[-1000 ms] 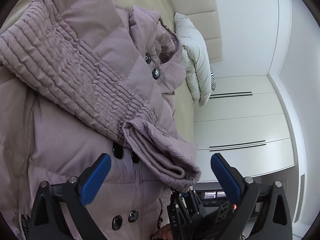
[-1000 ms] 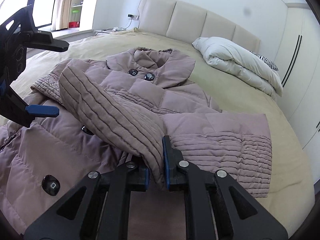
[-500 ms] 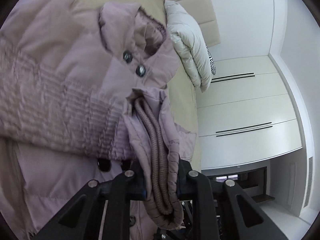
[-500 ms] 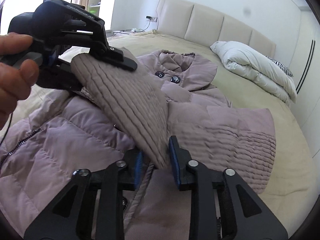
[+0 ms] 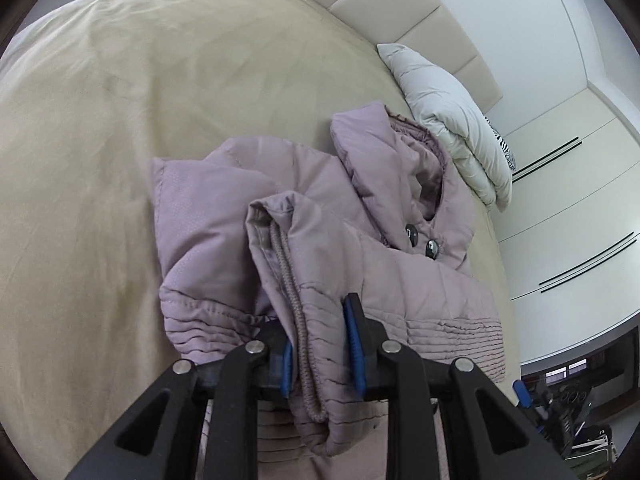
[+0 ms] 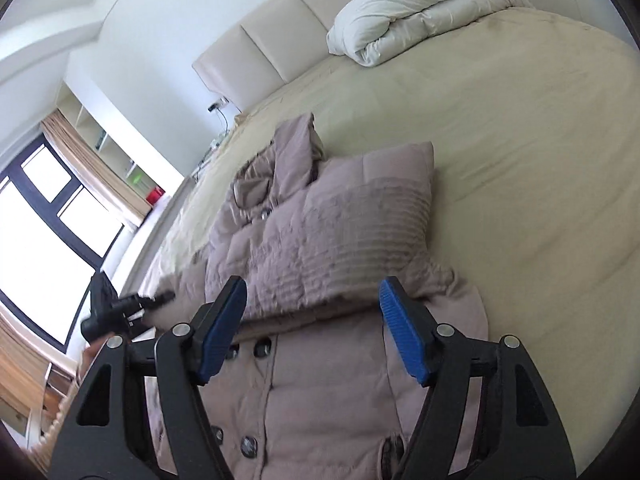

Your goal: Fold large clothes

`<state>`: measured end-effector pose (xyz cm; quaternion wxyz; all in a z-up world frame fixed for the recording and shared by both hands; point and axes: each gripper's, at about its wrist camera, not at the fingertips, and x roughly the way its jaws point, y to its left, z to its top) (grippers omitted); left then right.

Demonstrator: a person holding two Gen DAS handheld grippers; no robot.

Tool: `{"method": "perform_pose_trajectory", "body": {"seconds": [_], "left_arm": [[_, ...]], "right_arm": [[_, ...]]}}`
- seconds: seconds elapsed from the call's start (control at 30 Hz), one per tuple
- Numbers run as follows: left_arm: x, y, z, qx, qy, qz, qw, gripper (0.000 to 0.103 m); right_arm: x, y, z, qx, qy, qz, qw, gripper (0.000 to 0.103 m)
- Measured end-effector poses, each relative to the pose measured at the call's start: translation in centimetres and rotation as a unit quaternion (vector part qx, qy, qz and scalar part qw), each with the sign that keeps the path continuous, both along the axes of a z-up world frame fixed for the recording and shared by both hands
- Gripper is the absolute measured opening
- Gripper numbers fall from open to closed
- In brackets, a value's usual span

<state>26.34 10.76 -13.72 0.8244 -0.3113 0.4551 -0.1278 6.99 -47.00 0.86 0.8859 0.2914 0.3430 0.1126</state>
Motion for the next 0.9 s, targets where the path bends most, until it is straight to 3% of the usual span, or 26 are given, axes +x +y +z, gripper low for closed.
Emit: {"method": "perform_pose_trajectory", "body": {"seconds": [0.13, 0.27, 0.37, 0.47, 0.57, 0.67, 0.77, 0.83, 0.9], "left_arm": [[0.0, 0.8, 0.3, 0.004, -0.008, 0.020, 0.9998, 0.025], [-0.5, -0.3, 0.0, 0.058, -0.005, -0.003, 0.9983, 0.035], [-1.3, 0.7, -0.5, 0.041, -0.002, 0.009, 0.9991, 0.040], [-2.7, 2.1, 0.0, 0.031, 0.004, 0.025, 0.9992, 0.041], [-4.5, 3.1, 2.6, 0.063, -0.017, 0.064, 0.9959, 0.041], [-5.7, 2.4, 5.4, 0.103, -0.053, 0.083, 0.9898, 0.041], [-4.7, -1.1, 6.4, 0.151, -0.068, 0.036, 0.9856, 0.046], [-2.9, -3.6, 5.0, 0.165, -0.050, 0.002, 0.9851, 0.046], [-0.6, -5.5, 2.0, 0.201, -0.010, -0.024, 0.9792, 0.046]], "right_arm": [[4.5, -0.7, 1.3, 0.019, 0.000, 0.001, 1.000, 0.062], [8.9, 1.0, 0.3, -0.010, 0.014, 0.014, 1.000, 0.060], [12.5, 4.2, -5.8, -0.110, 0.118, 0.057, 0.985, 0.060], [12.0, 7.2, -7.0, -0.230, 0.073, 0.082, 0.967, 0.059], [12.0, 7.4, -5.2, -0.234, 0.091, 0.067, 0.966, 0.060], [10.5, 7.2, -2.0, -0.205, 0.032, 0.046, 0.977, 0.060], [10.8, 9.1, -2.5, -0.252, 0.019, 0.059, 0.966, 0.060], [12.4, 10.0, -6.6, -0.272, 0.079, 0.092, 0.955, 0.061], [11.7, 9.6, -7.4, -0.268, 0.045, 0.079, 0.959, 0.062]]}}
